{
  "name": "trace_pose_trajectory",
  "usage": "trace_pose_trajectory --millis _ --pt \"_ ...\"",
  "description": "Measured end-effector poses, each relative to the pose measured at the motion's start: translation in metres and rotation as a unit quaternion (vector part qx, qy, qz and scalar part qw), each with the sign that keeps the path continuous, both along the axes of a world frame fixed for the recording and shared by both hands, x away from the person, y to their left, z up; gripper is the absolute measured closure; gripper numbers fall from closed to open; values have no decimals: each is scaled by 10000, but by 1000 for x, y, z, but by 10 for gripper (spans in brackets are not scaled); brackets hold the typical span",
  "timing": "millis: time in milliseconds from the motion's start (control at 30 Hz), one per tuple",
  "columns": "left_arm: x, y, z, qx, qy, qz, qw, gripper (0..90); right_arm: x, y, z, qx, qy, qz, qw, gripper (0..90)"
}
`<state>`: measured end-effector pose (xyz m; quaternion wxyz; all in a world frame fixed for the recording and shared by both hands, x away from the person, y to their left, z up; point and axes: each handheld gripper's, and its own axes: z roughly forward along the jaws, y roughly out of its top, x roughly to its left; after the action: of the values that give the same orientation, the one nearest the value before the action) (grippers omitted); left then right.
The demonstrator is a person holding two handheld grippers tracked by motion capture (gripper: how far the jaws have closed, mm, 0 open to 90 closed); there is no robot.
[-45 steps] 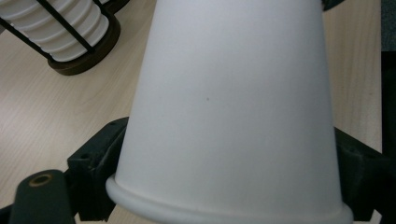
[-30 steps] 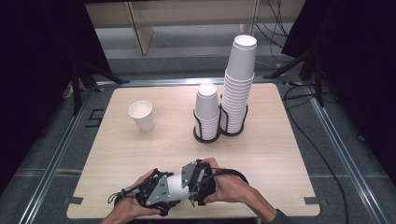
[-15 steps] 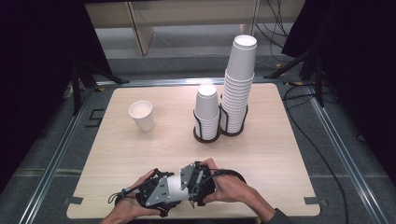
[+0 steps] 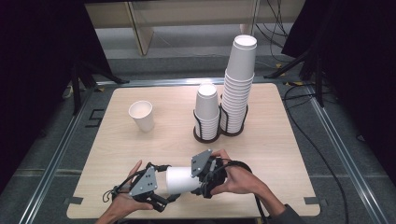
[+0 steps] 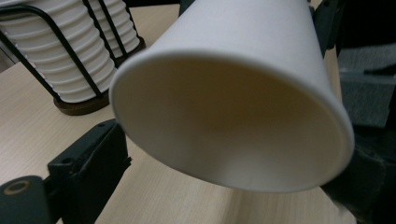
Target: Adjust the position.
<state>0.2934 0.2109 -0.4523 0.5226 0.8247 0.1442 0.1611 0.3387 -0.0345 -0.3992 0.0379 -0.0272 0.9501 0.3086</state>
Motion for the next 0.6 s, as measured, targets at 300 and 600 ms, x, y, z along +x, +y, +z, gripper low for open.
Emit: trace_pose_trajectory --millis 300,600 --pt "4 10 7 -1100 421 150 9929 142 17 -27 18 1152 180 -418 9923 244" --pt "4 13 8 -1608 615 226 9848 142 16 -23 14 1654 404 -245 9851 243"
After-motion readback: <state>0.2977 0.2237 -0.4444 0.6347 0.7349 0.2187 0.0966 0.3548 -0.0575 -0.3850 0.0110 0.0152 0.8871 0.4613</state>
